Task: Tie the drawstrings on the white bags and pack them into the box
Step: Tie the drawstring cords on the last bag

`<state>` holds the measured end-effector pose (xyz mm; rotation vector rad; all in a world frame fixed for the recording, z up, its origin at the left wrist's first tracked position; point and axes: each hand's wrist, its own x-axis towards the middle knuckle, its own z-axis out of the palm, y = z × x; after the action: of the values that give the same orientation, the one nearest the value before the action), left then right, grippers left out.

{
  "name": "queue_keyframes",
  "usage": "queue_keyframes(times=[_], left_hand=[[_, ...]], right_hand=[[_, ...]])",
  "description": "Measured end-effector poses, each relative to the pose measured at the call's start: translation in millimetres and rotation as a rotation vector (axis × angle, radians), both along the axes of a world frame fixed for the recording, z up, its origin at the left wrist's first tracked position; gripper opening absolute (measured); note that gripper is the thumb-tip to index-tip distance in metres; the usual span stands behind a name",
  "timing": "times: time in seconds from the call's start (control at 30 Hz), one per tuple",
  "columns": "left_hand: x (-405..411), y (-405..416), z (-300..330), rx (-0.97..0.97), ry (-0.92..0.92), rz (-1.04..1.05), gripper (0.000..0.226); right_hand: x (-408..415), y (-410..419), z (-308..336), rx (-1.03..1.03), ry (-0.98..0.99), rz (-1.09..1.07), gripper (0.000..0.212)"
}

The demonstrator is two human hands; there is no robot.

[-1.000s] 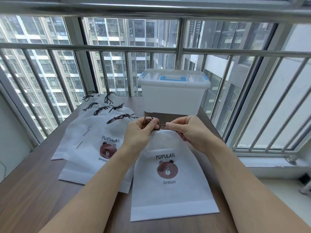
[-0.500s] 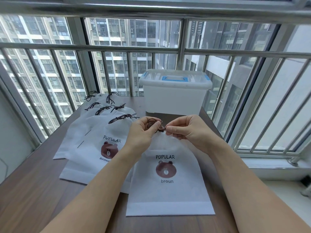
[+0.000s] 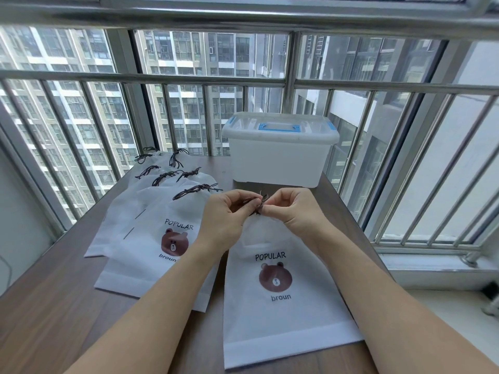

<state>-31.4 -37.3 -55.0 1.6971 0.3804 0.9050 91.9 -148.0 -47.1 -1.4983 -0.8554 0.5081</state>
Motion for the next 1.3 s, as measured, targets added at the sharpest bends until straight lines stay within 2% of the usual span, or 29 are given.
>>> queue_keyframes(times=[0.13,0.23,0.33,0.4,0.53,0.67,0.73,0.83,0.93,1.03,1.1,1.17,1.3], left_hand=[[1,0,-3,0.197,-0.005,0.073,0.017],[3,-1,-6,0.342,0.01,0.134,0.017],[3,0,-8,0.389,0.005,0.126,0.017],[3,-1,-7,0.355,-0.008,0.113,0.017],[5,-3,-5,0.223,-0.029,0.09,0.019],[7,-6,-4,0.179,-0.061,0.075,0.018],[6,-7,-3,0.16,-0.07,0.064,0.019],[4,-7,-4,0.203,-0.072,0.055,0.018],[1,-4,-5,0.395,-0.054,0.077,0.022],[1,-2,-7,0.482,-0.046,0.079,0.024],[2,-3,-7,0.473,-0.05,0.068,0.023],[2,-4,-6,0.431,-0.062,0.067,0.022],[4,-6,-3,0.307,-0.083,0.063,0.019]], right_hand=[[-5,4,-1,0.024,-0.057,-0.076,0.015],[-5,8,-4,-0.035,-0.082,-0.135,0.016],[-5,9,-6,-0.166,-0.034,-0.072,0.018],[-6,10,-5,-0.181,0.006,-0.013,0.024],[-1,6,-4,-0.07,0.256,0.071,0.023],[6,0,-3,-0.043,0.596,0.249,0.03],[7,-2,-2,-0.029,0.679,0.313,0.032],[5,-1,0,-0.07,0.527,0.232,0.024],[-1,0,2,-0.132,0.327,0.21,0.017],[-1,-2,1,-0.218,0.191,0.186,0.026],[1,-3,3,-0.227,0.215,0.208,0.023],[4,-6,6,-0.188,0.346,0.257,0.015],[14,-13,9,-0.109,0.615,0.386,0.028]])
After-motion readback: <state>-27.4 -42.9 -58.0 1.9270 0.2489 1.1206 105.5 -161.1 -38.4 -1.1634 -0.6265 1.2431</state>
